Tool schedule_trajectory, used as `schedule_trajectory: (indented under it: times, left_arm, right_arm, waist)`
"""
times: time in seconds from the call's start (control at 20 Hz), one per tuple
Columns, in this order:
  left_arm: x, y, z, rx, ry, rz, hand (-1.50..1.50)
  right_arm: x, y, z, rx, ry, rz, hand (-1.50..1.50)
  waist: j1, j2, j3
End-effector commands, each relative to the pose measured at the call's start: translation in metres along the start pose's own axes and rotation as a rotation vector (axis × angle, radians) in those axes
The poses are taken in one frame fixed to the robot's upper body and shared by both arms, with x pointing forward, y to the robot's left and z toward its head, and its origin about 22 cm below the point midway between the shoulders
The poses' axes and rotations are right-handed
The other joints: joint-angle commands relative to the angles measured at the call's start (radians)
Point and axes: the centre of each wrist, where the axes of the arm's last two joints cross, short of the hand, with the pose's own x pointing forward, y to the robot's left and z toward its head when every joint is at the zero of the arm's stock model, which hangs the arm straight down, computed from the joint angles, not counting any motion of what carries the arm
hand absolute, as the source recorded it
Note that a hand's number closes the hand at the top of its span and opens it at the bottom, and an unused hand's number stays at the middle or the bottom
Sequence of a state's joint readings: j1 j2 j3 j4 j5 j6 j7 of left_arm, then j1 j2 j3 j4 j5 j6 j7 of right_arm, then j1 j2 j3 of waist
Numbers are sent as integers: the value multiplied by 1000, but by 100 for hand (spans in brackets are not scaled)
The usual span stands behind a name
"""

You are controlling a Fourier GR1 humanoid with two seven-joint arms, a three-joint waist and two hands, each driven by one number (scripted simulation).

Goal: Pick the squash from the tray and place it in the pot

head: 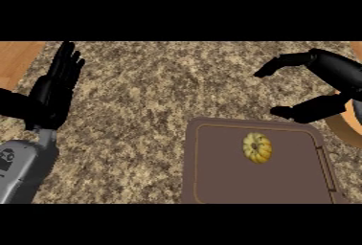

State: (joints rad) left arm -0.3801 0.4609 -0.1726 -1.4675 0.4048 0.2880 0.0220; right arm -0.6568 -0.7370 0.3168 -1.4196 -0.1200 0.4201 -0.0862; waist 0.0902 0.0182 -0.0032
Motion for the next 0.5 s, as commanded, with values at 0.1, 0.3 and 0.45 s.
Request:
schedule_trajectory:
  times: [0.1,0.3,0.45]
  left_arm:
    - [-6,-2,4,8,-35,37,0]
    - [-8,-3,8,12,-26,41,0]
    - [-14,-2,12,18,-24,46,0]
  right_arm:
    - [10,-37,5,322,-201,134,-150]
    - [15,-48,-4,437,-200,288,-150]
    - [18,-28,-18,537,-160,433,-150]
  waist:
    - [-16,5,5]
    - [-30,-4,4]
    - [-37,-6,3]
